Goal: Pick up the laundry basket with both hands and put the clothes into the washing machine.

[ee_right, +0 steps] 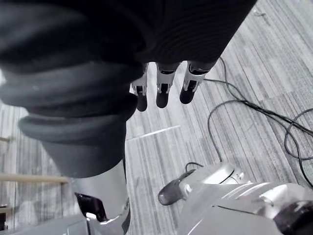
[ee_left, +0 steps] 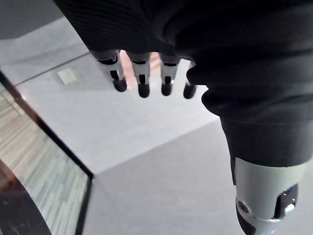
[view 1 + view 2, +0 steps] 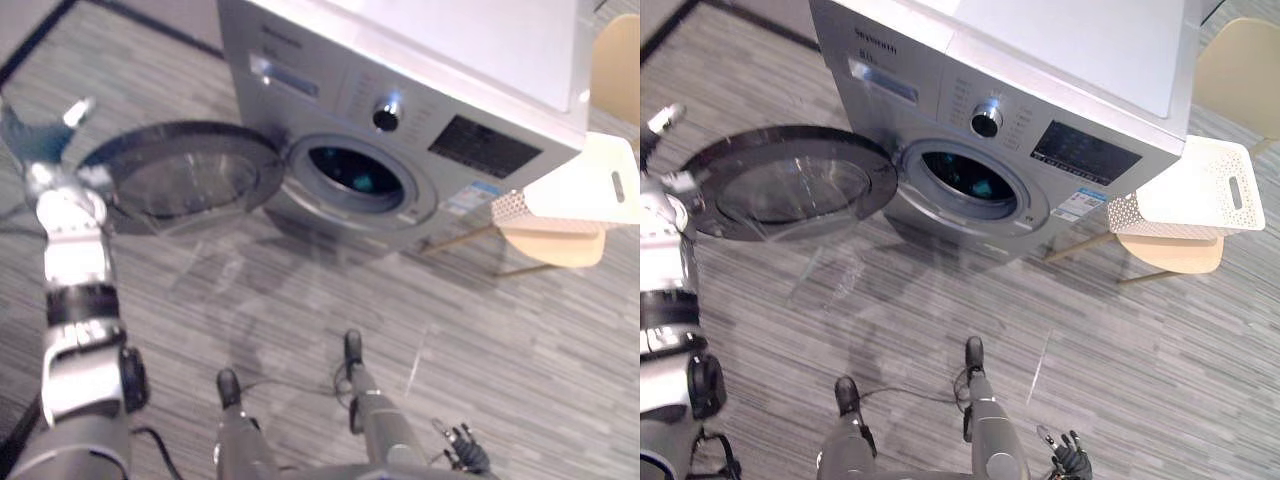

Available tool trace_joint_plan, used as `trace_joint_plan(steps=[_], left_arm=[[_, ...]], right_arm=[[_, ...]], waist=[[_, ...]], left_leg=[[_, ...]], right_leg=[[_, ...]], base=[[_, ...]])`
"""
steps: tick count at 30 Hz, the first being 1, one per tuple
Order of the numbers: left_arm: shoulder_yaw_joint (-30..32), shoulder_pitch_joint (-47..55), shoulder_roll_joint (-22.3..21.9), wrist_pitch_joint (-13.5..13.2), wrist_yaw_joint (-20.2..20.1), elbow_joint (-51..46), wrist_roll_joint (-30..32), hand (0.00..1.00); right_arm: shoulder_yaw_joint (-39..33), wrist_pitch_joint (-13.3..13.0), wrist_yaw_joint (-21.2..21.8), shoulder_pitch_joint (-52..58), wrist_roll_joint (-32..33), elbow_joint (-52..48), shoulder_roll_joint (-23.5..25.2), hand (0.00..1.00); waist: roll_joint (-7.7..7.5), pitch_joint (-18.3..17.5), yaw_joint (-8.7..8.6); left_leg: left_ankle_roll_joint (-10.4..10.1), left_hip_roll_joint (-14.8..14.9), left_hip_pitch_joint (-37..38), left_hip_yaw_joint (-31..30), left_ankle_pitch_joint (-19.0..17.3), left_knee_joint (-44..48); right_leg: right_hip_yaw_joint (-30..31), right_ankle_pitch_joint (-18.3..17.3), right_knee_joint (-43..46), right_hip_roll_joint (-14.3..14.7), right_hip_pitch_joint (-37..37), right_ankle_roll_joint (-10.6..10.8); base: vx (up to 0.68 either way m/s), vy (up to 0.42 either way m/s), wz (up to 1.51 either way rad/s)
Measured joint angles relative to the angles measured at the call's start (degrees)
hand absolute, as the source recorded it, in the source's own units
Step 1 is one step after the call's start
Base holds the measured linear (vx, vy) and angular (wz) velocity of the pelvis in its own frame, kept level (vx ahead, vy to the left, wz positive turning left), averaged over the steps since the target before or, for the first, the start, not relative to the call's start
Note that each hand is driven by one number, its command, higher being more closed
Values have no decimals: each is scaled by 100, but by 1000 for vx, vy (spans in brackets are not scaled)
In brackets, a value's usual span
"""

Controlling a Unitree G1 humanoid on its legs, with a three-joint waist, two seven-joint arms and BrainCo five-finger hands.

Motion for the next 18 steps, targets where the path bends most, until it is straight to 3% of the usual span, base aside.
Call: trace_joint_plan(steps=[2, 5, 7, 11, 18], left_arm=[[-302, -461, 186, 2, -129, 374, -52, 0], [-782, -1240, 256, 18, -378, 946, -135, 0], [-1132, -1731, 255, 27, -676, 1221, -240, 0], [-1416, -2208, 205, 29, -1089, 1394, -330, 0], [-1102, -1832, 87, -232, -1473, 1360, -67, 0]], right_arm=[[212, -12, 63, 7, 74, -314, 12, 0], [589, -86, 183, 8, 299, -928, 14, 0], [795, -147, 241, 24, 385, -1224, 22, 0], [1008, -130, 313, 197, 473, -1355, 32, 0], [1089, 12, 442, 326, 474, -1057, 72, 0]], waist=[[-17, 79, 24], [-36, 102, 75], [-117, 168, 96], [-175, 206, 154], [-197, 188, 231]], left_leg=[[-42, 246, -333, -83, -186, 428], [-50, 597, -788, -144, -302, 792], [-37, 695, -1020, -150, -308, 927], [-13, 829, -1450, -346, -499, 1350], [26, 1009, -1507, -437, -632, 1535]], right_leg=[[-2, 146, 0, 177, -118, 189], [-2, 704, -3, 458, -487, 282], [-26, 988, -6, 509, -679, 121], [-74, 1033, -9, 588, -815, 69], [-148, 1159, -13, 762, -813, -77]], base=[[-55, -60, -26], [-60, -22, -32], [-69, 43, -19], [-58, 41, -1], [-32, 3, -8]])
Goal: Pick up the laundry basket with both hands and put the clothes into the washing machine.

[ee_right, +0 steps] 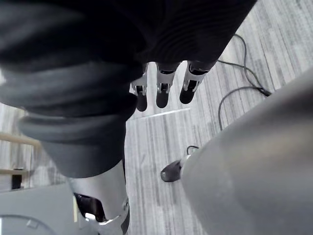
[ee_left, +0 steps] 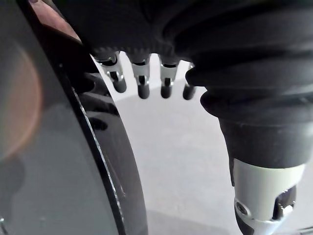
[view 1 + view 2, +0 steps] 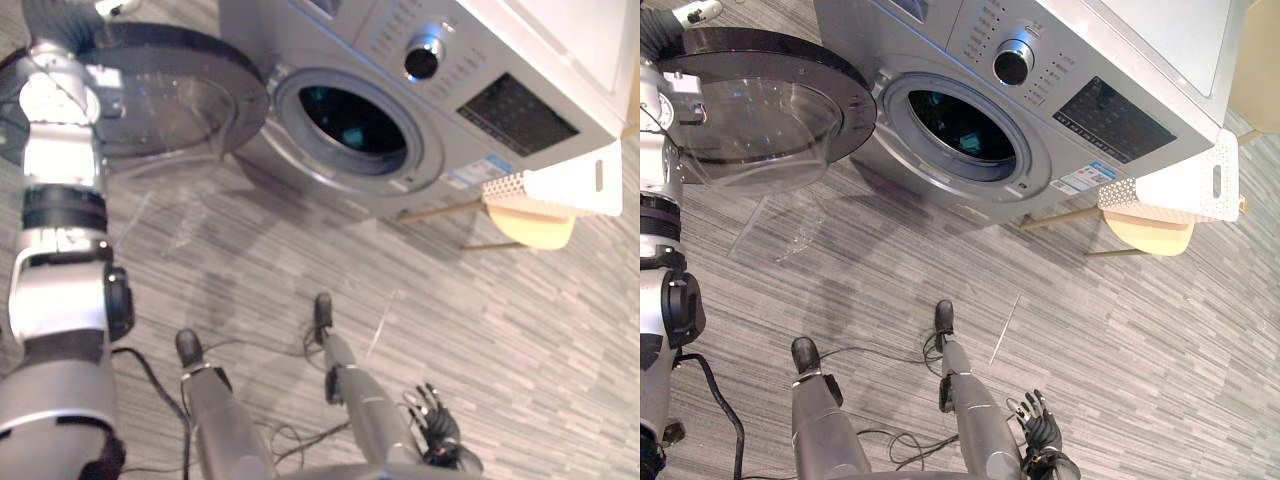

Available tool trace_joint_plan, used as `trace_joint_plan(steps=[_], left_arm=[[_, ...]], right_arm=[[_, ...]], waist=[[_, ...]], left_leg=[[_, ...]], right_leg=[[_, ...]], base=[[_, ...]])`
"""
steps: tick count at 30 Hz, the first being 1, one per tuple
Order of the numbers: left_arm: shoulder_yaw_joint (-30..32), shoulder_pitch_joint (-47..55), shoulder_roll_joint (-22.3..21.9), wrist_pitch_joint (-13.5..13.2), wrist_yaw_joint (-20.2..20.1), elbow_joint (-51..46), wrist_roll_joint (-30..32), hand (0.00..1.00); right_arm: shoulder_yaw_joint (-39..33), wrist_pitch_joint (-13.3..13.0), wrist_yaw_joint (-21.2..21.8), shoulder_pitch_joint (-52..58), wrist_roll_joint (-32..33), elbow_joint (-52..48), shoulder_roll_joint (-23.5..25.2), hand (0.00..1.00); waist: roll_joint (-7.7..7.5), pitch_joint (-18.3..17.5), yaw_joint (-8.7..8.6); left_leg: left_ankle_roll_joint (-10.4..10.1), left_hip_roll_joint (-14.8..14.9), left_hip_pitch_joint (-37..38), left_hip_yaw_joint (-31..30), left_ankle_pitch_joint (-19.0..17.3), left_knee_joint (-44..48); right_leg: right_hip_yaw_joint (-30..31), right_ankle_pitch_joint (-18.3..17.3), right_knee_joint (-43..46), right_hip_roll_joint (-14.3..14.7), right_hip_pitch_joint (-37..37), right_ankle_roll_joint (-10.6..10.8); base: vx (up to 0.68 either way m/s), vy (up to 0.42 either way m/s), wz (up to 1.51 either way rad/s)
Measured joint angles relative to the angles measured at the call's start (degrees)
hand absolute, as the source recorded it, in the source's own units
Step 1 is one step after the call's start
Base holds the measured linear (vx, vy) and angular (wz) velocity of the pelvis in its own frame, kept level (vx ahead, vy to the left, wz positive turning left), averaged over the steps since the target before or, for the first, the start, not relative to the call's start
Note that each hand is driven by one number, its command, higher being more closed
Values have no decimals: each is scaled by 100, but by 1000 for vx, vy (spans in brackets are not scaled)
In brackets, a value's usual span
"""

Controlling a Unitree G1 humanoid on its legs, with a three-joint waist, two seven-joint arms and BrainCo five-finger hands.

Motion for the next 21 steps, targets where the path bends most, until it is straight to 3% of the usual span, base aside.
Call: trace_joint_plan(steps=[2, 5, 7, 10, 11, 12, 14, 16, 19, 21], left_arm=[[123, 248, -154, -5, 16, -8, 104, 0], [438, 1032, -731, -67, 22, -9, 300, 0], [439, 1652, -1198, -67, 17, -7, 298, 0], [430, 2832, -1953, -25, -64, 29, 298, 0], [400, 3333, -2327, -4, -180, 236, 220, 0], [237, 3791, -2690, 150, -382, 726, 15, 0], [-640, 4577, -3418, 494, -605, 1724, -6, 0], [-1734, 4685, -3865, 697, -803, 2212, 23, 0], [-2584, 4563, -4212, 682, -877, 2222, -67, 0], [-2798, 4104, -4372, 603, -818, 2224, -302, 0]], right_arm=[[23, 37, 3, -1, 0, 95, 0, 0], [22, 101, 0, -4, -5, 239, -21, 0], [11, 103, 0, -7, -20, 391, -92, 0], [-177, 119, -12, -118, -170, 514, -172, 0], [-297, 142, -20, -169, -223, 680, -139, 0], [-386, 239, -29, -284, -245, 988, -158, 0], [-799, 357, -65, -537, -419, 1432, -101, 0], [-1009, 378, -111, -640, -465, 1527, -13, 0], [-1196, 381, -154, -603, -461, 1521, 10, 0], [-1332, 390, -193, -491, -462, 1513, -69, 0]], waist=[[13, -96, 16], [120, -276, 62], [213, -459, 59], [333, -611, 89], [304, -734, 22], [359, -873, -35], [477, -953, -127], [476, -956, -377], [513, -1044, -699], [654, -1145, -909]], left_leg=[[-11, -4, 80, 31, 19, -11], [11, -32, 565, 159, 89, -215], [43, -198, 970, 229, 174, -494], [30, -590, 1600, 512, 271, -867], [39, -853, 1805, 584, 277, -990], [37, -1011, 1965, 617, 275, -1092], [23, -1248, 2437, 716, 286, -1606], [-51, -1308, 2779, 883, 381, -1923], [-72, -1314, 3239, 1381, 389, -2098], [-74, -1316, 3531, 1838, 387, -2117]], right_leg=[[16, 0, -1, -1, 47, 0], [15, -8, -6, -26, 405, 8], [5, -99, -4, -103, 683, 112], [-17, -385, -2, -447, 1060, 395], [-13, -878, -2, -703, 1235, 421], [42, -1183, 12, -807, 1312, 155], [313, -1253, 69, -854, 1329, 229], [566, -1253, 74, -782, 1359, 229], [1060, -1253, 63, -627, 1433, 228], [1533, -1248, 23, -496, 1434, 225]], base=[[-3, 19, -5], [28, 39, 10], [42, 43, 25], [-23, 49, 13], [-51, 40, 24], [-56, 16, 13], [-32, -20, -30], [-22, -27, -58], [-1, -6, -96], [55, 18, -104]])
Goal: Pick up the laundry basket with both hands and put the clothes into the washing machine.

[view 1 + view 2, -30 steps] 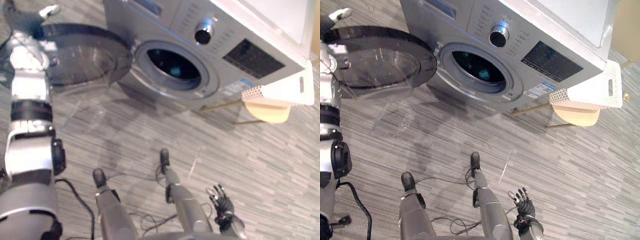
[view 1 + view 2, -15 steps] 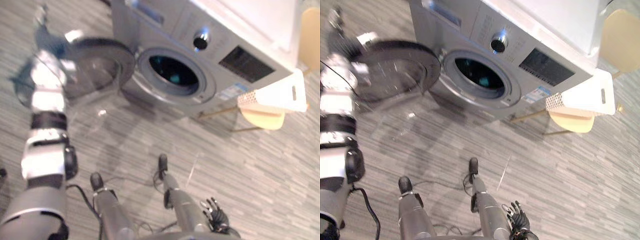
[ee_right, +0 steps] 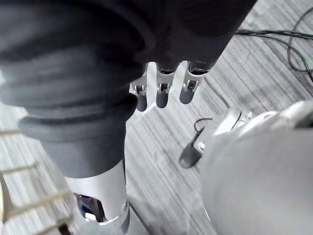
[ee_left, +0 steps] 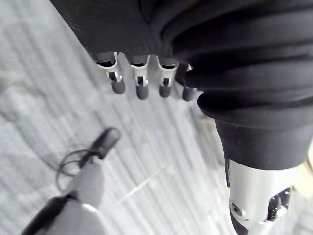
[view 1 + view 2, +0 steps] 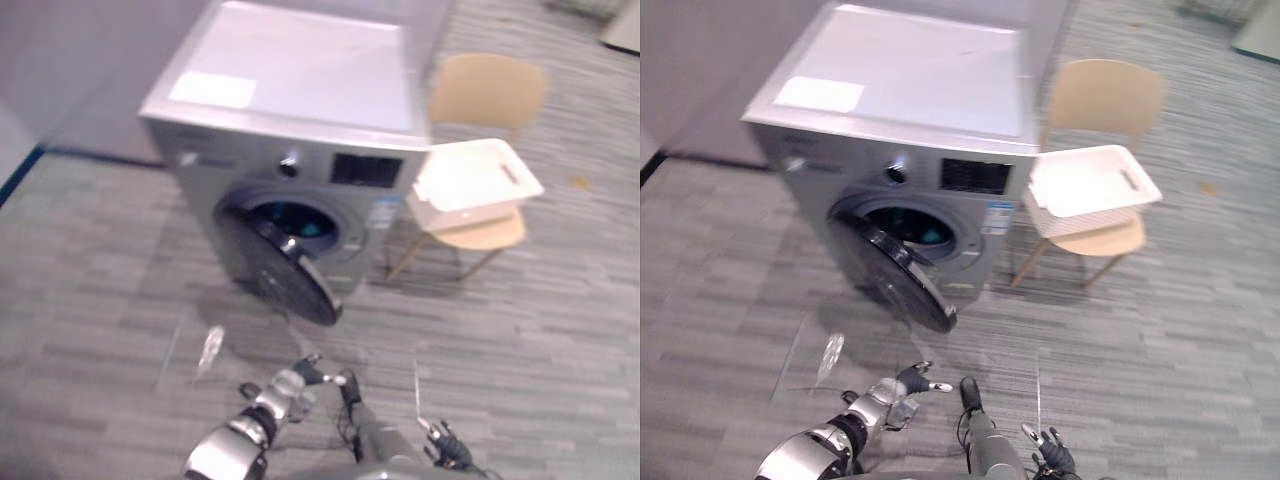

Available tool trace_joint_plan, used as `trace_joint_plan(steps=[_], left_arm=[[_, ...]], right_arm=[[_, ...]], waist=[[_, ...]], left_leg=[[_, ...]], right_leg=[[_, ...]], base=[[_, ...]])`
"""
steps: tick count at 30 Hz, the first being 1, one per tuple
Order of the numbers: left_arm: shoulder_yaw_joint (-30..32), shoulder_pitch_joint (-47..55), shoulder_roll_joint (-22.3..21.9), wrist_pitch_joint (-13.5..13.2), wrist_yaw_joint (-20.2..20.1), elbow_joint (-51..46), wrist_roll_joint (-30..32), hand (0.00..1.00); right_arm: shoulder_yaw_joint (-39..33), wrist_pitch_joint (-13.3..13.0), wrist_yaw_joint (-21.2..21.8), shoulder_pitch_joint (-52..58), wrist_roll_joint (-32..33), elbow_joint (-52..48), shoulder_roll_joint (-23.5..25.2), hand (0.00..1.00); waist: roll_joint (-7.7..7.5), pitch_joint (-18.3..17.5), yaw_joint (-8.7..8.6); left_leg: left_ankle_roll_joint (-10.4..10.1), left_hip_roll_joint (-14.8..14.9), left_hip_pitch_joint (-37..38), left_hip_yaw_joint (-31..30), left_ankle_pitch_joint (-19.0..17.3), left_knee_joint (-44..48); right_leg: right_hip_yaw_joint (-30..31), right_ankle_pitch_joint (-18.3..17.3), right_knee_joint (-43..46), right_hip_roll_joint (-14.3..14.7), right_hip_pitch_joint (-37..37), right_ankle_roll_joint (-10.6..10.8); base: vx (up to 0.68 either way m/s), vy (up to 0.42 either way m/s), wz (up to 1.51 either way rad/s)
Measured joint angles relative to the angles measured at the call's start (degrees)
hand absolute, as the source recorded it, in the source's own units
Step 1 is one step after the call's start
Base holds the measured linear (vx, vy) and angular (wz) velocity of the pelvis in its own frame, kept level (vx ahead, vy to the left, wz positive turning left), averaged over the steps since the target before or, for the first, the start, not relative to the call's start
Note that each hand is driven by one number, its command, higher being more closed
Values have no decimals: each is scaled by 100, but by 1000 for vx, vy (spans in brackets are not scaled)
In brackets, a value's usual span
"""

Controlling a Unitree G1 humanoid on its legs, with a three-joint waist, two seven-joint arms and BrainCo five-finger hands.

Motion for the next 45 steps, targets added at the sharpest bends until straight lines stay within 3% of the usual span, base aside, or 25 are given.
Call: trace_joint_plan(steps=[3, 6, 9, 13, 17, 21, 25, 27, 31, 33, 35, 37, 38, 40, 42, 43, 44, 45], left_arm=[[11, -559, -21, -189, 227, -59, -297, 0], [30, -696, 52, -371, 398, -322, -609, 0], [105, -510, 49, -417, 438, -345, -742, 0], [362, 197, 207, -387, 338, -183, -563, 0], [1040, 1185, 641, -188, 46, 54, 407, 0], [1554, 1849, 886, -164, -68, 44, 1010, 0], [2073, 2300, 885, -175, -63, 31, 1209, 0], [2413, 2479, 883, -181, -51, 28, 1174, 0], [3020, 2706, 880, -253, 32, 4, 613, 0], [3352, 2826, 818, -270, 96, -30, 359, 0], [3745, 3000, 732, -278, 121, -196, 57, 0], [4109, 3184, 652, -348, 198, -605, -226, 0], [4306, 3253, 632, -386, 216, -720, -385, 0], [4396, 3274, 525, -416, 232, -752, -616, 0], [4366, 3279, 403, -471, 228, -774, -809, 0], [4332, 3369, 305, -465, 223, -762, -811, 0], [4374, 3436, 277, -465, 223, -719, -848, 0], [4368, 3530, 333, -476, 247, -746, -865, 0]], right_arm=[[-280, 73, -99, 238, -11, 44, -14, 0], [-546, 107, -134, 311, -136, 136, -24, 0], [-794, 110, -213, 313, -309, 336, -90, 0], [-974, 131, -210, 277, -455, 480, -86, 0], [-1133, 220, -209, 152, -626, 699, -103, 0], [-1109, 221, -193, -35, -679, 842, -166, 0], [-881, 214, -184, -166, -674, 929, -284, 0], [-758, 204, -186, -195, -671, 931, -334, 0], [-673, 200, -192, -283, -680, 1086, -340, 0], [-535, 189, -200, -323, -684, 1142, -370, 0], [-299, 170, -207, -402, -689, 1144, -403, 0], [2, 130, -200, -395, -699, 1135, -368, 0], [217, 95, -203, -422, -775, 1083, -395, 0], [384, 41, -202, -442, -966, 877, -480, 0], [545, 56, -211, -670, -1144, 877, -623, 0], [797, 49, -210, -788, -1157, 836, -684, 0], [880, 68, -217, -863, -1184, 853, -634, 0], [1043, 65, -195, -906, -1264, 750, -596, 0]], waist=[[165, -86, -267], [312, -50, -377], [498, -27, -396], [577, -24, -374], [607, 0, -185], [712, -22, 54], [752, -46, 122], [752, -52, 246], [738, -57, 277], [784, -15, 403], [722, 175, 494], [522, 260, 683], [489, 264, 793], [527, 279, 848], [717, 351, 899], [927, 306, 918], [999, 269, 1012], [799, 197, 1035]], left_leg=[[-11, -16, 200, 248, -16, -65], [-10, 2, 346, 318, 6, -116], [0, -3, 508, 197, 3, -211], [38, -23, 582, -42, -20, -240], [52, -38, 573, -309, -22, -241], [77, -75, 572, -651, -34, -242], [138, -138, 565, -981, -66, -208], [165, -177, 563, -1199, -68, -176], [238, -213, 510, -1688, -30, -90], [308, -108, 396, -1858, -196, 381], [275, -12, 321, -1981, -307, 1233], [551, 0, -153, -2003, -128, 2515], [820, 0, -440, -2008, 56, 3030], [828, -84, -723, -2007, -3, 3483], [815, -474, -826, -1809, -490, 3043], [1086, -504, -644, -1507, -863, 2139], [1071, -475, -659, -1308, -845, 2039], [1039, -667, -584, -1174, -637, 1565]], right_leg=[[155, 129, -5, 69, 1, -87], [167, 182, -13, 114, 90, -150], [6, 124, -16, 90, 306, -230], [-238, 17, -22, -12, 539, -220], [-474, -38, -26, -97, 692, -209], [-780, -141, -27, -220, 912, -176], [-1080, -237, -26, -357, 1141, -114], [-1263, -284, -25, -433, 1295, -104], [-1710, -426, -8, -539, 1619, -91], [-1822, -787, 460, -506, 1636, -123], [-1729, -1295, 1044, -468, 1710, -158], [-1620, -1574, 1456, -552, 1706, -152], [-1622, -1624, 1487, -605, 1763, -177], [-1630, -1625, 1412, -711, 1829, -175], [-1602, -1626, 1357, -736, 1739, -144], [-1570, -1579, 1163, -575, 1700, -54], [-1505, -1459, 1194, -575, 1662, 24], [-1525, -1587, 1753, -599, 1482, -62]], base=[[50, 11, -46], [52, 9, -14], [30, 16, 19], [-1, 9, 37], [-13, -17, 28], [-9, -15, 39], [-1, 8, 47], [4, 12, 52], [4, 4, 61], [4, -14, 44], [-9, -24, 30], [-86, -64, 1], [-60, -101, 10], [-42, 29, 26], [-82, 185, 16], [-49, 173, -14], [28, 107, -5], [75, 77, 11]])
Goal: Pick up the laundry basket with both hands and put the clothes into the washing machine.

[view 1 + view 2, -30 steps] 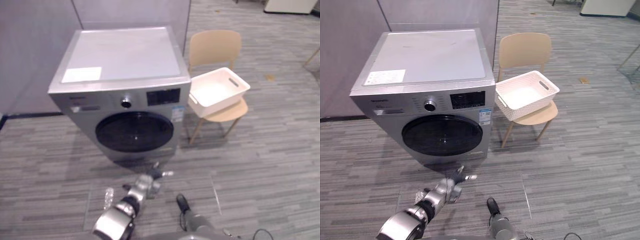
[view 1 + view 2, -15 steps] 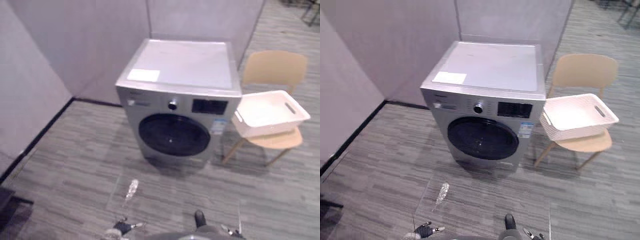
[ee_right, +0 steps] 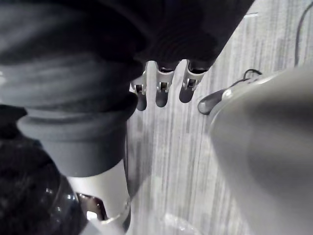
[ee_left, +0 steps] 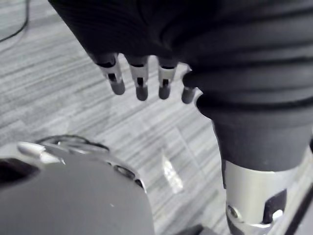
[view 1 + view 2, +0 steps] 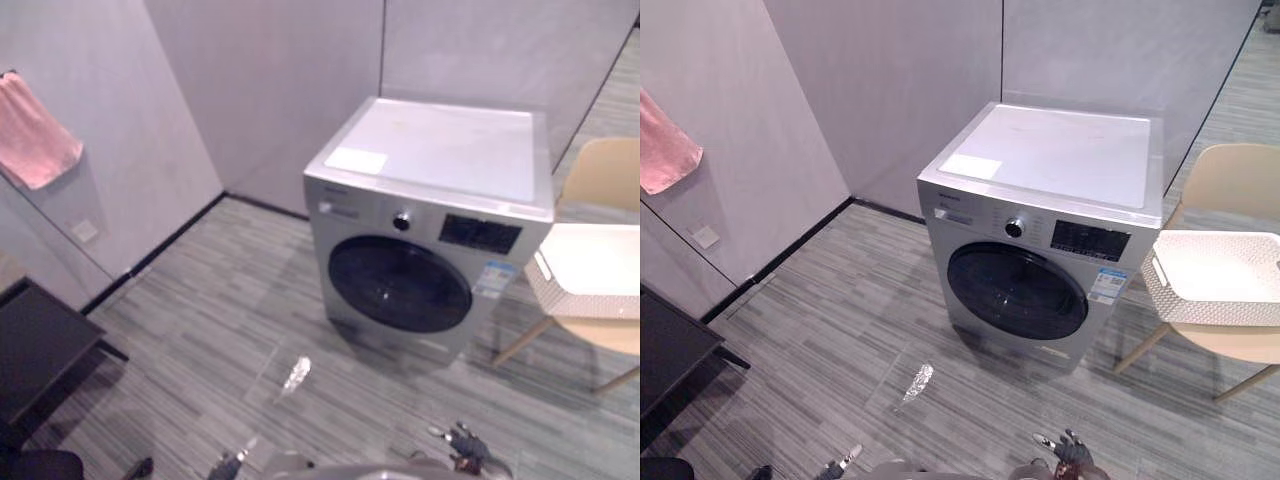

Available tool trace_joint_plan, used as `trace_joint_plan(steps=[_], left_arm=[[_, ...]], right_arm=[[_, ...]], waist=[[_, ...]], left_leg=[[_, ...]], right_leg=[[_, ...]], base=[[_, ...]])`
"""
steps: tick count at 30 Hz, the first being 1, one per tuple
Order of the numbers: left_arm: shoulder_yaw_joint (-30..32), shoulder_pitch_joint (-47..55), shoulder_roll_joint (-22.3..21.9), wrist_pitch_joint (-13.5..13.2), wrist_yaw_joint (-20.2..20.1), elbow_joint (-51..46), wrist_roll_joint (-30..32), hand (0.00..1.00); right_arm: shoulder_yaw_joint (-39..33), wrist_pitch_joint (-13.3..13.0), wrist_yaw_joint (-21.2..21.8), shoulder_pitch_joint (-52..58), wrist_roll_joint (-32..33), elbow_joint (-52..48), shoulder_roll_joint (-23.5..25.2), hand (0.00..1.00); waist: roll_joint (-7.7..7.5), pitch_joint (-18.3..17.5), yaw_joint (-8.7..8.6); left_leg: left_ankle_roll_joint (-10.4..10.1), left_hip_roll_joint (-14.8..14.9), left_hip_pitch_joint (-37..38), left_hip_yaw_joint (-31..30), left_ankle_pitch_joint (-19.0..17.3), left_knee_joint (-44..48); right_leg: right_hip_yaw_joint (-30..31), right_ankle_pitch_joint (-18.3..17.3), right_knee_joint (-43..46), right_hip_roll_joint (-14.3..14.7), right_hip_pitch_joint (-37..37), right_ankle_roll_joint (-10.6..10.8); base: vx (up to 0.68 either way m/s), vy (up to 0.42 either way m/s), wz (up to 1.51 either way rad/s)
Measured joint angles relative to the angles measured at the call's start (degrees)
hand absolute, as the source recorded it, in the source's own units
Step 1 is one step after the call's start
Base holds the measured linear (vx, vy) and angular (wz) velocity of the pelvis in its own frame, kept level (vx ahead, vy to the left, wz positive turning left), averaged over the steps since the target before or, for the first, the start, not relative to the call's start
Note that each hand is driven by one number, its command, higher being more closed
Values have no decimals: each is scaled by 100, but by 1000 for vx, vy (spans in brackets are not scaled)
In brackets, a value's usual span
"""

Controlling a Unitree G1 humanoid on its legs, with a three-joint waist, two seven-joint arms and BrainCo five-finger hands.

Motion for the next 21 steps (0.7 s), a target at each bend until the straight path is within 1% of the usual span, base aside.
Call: trace_joint_plan(steps=[1, 2, 3, 4, 6, 7, 8, 9, 10, 11, 12, 13, 14, 15, 16, 17, 18, 19, 20, 21], left_arm=[[31, 14, 23, -2, 18, -21, -3, 0], [39, 15, 42, -4, 76, -15, -7, 0], [37, 31, -2, 10, 87, -7, -9, 0], [35, 94, -45, 8, 86, -3, -11, 0], [24, 146, -44, 3, 89, -7, -113, 0], [-22, 205, -3, -3, 90, -7, -129, 0], [-65, 195, 21, -11, 90, 17, -134, 0], [-216, 147, 111, 1, 90, 54, -148, 0], [-425, 140, 267, 7, 86, 46, -172, 0], [-536, 128, 345, 6, 83, 44, -197, 0], [-650, 104, 446, 6, 82, 32, -211, 0], [-661, 62, 501, -3, 80, -71, -212, 0], [-660, -24, 514, -4, 77, -134, -209, 0], [-666, -92, 504, -4, 75, -137, -205, 0], [-672, -251, 410, -6, 71, -141, -202, 0], [-692, -318, 282, -16, 67, -147, -199, 0], [-716, -337, 205, -73, 53, -177, -105, 0], [-719, -364, 197, -81, 51, -179, -100, 0], [-728, -410, 190, -101, 47, -179, -73, 0], [-719, -420, 185, -126, 47, -176, 12, 0]], right_arm=[[13, -1, -3, -15, -9, -15, 60, 0], [8, -1, -34, -48, -36, -11, 117, 0], [15, -1, -58, -112, -80, 39, 123, 0], [18, 4, -80, -156, -100, 116, 152, 0], [33, 14, -112, -178, -154, 153, 226, 0], [20, 26, -113, -142, -228, 156, 265, 0], [-18, 28, -108, -139, -263, 149, 283, 0], [-73, 28, -87, -132, -318, 59, 305, 0], [-163, 36, -76, -58, -323, -45, 353, 0], [-213, 28, -83, -4, -322, -52, 384, 0], [-252, 34, -113, 75, -316, -49, 426, 0], [-260, 46, -118, 128, -317, -58, 494, 0], [-275, 47, -120, 131, -308, -105, 541, 0], [-294, 49, -120, 132, -300, -136, 545, 0], [-382, 50, -120, 144, -285, -260, 551, 0], [-397, 46, -121, 141, -233, -322, 552, 0], [-394, 33, -122, 143, -179, -338, 543, 0], [-383, 35, -122, 147, -164, -332, 552, 0], [-361, 39, -123, 149, -92, -329, 579, 0], [-369, 37, -125, 148, -48, -340, 629, 0]], waist=[[-92, -38, 0], [-187, -80, 30], [-155, -77, 78], [-156, -108, 162], [-210, -178, 197], [-290, -247, 162], [-309, -246, 156], [-363, -238, 145], [-509, -224, 64], [-589, -228, 1], [-624, -238, -28], [-759, -234, -13], [-811, -221, -22], [-799, -221, -29], [-732, -178, -35], [-672, -133, -37], [-615, -122, -39], [-618, -119, -45], [-658, -123, -73], [-715, -127, -114]], left_leg=[[59, -116, 39, 11, 117, -163], [82, -259, 52, -3, 170, -228], [146, -380, 53, -19, 127, -227], [206, -519, 131, -12, 90, -254], [315, -841, 318, -58, 22, -443], [360, -1091, 488, -229, -5, -681], [405, -1174, 570, -276, 20, -759], [510, -1300, 699, -396, 26, -776], [545, -1439, 908, -663, 18, -774], [609, -1485, 1026, -835, 27, -770], [686, -1515, 1186, -1042, 20, -754], [767, -1503, 1362, -1294, -39, -729], [763, -1431, 1439, -1517, -53, -736], [747, -1378, 1444, -1649, -62, -747], [706, -1257, 1469, -1878, -85, -749], [674, -1168, 1549, -2017, -104, -772], [561, -1066, 1599, -2230, -176, -754], [508, -1039, 1633, -2361, -236, -734], [407, -1018, 1616, -2654, -419, -601], [286, -1037, 1504, -2950, -683, -319]], right_leg=[[-32, -115, 64, -29, 45, -118], [-52, -270, -62, -125, 109, -134], [-79, -282, -234, -206, 249, -32], [-83, -327, -278, -313, 330, 29], [-99, -521, -176, -601, 431, 173], [-125, -622, 190, -821, 418, 143], [-67, -729, 796, -896, 187, 156], [246, -655, 2354, -984, -479, 18], [534, -263, 3466, -1002, -806, -226], [645, -14, 3855, -995, -891, -187], [785, 30, 4371, -901, -934, -63], [992, -181, 4881, -617, -1114, -129], [1061, -495, 5003, -302, -1367, -261], [1070, -609, 4940, -149, -1502, -283], [1141, -771, 4543, 154, -1707, -324], [1268, -802, 3972, 348, -1694, -333], [1580, -788, 2950, 579, -1520, -327], [1759, -767, 2460, 658, -1419, -328], [2117, -678, 1560, 714, -1204, -272], [2336, -373, 957, 700, -1007, -75]], base=[[145, 41, 30], [118, 88, 28], [115, 140, 20], [103, 162, 17], [146, 145, 23], [155, 119, 32], [183, 131, 45], [190, 122, 79], [255, 120, 101], [257, 60, 126], [338, -3, 116], [351, -61, 125], [339, -87, 100], [277, -126, 101], [254, -144, 92], [291, -189, 106], [246, -177, 85], [268, -239, 108], [301, -305, 126], [305, -328, 132]])
